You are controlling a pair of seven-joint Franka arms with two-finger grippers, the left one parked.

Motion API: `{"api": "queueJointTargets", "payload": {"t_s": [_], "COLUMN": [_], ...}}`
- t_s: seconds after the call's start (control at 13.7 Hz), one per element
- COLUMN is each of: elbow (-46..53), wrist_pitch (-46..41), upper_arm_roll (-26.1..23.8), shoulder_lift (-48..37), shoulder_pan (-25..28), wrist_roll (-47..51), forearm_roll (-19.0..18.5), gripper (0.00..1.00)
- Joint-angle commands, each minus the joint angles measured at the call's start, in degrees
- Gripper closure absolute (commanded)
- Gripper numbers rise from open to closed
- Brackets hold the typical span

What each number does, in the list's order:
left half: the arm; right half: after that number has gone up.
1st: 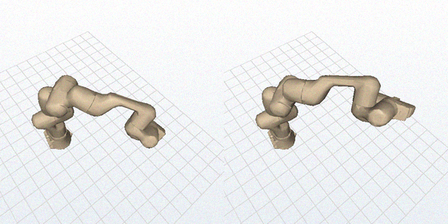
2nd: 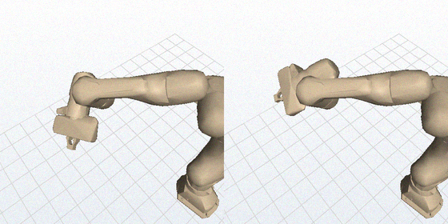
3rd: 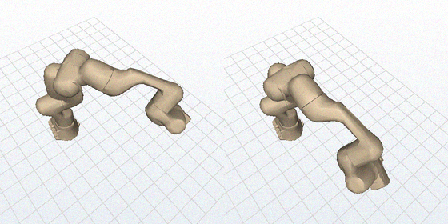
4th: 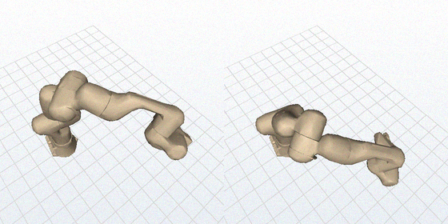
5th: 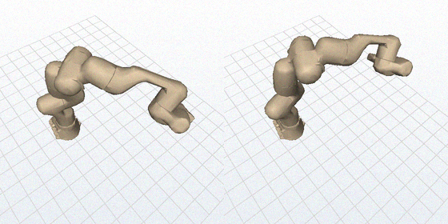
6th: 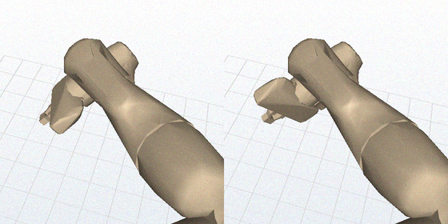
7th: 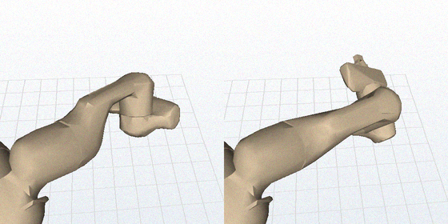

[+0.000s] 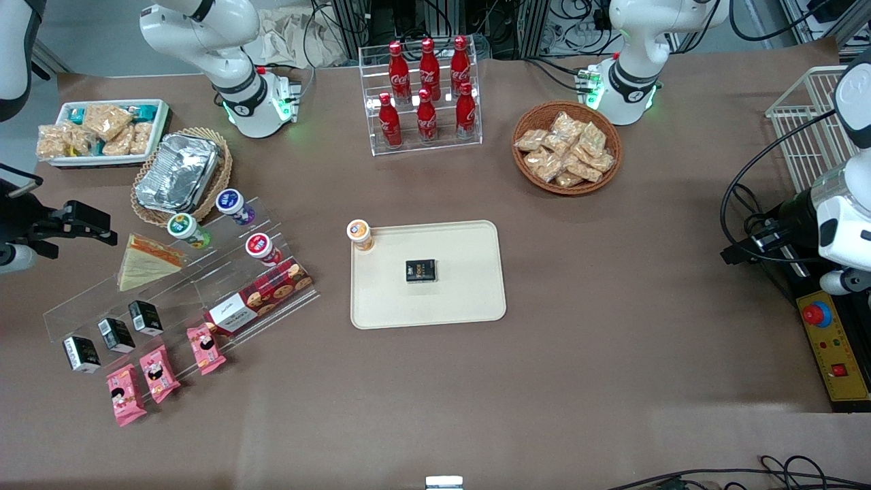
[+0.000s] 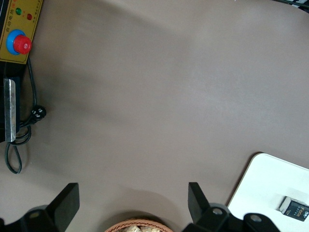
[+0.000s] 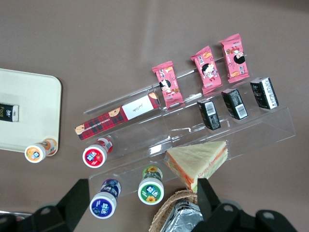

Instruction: Place sandwich on tray

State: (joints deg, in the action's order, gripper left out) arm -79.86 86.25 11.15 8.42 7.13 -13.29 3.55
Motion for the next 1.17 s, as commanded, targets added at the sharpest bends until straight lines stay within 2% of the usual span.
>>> {"api": "queueJointTargets", "payload": {"t_s": [0.0, 0.66, 0.8, 1.09], "elbow": [-0.3, -0.6, -4.4, -14.4], "wrist_pitch": [0.7, -0.9, -0.3, 7.2], "upper_arm_roll": [0.0, 0.0, 0.2, 0.3], "shoulder_lift": [-0.2, -0.5, -2.8, -9.3], "shoulder_pan": [-0.2, 0.1, 0.0, -0.2], "wrist_roll": [-0.4, 0.2, 0.3, 0.5], "forearm_roll": [0.3, 0.3, -0.3, -2.0], "gripper": [0.01, 0.01, 0.01, 0.01]}}
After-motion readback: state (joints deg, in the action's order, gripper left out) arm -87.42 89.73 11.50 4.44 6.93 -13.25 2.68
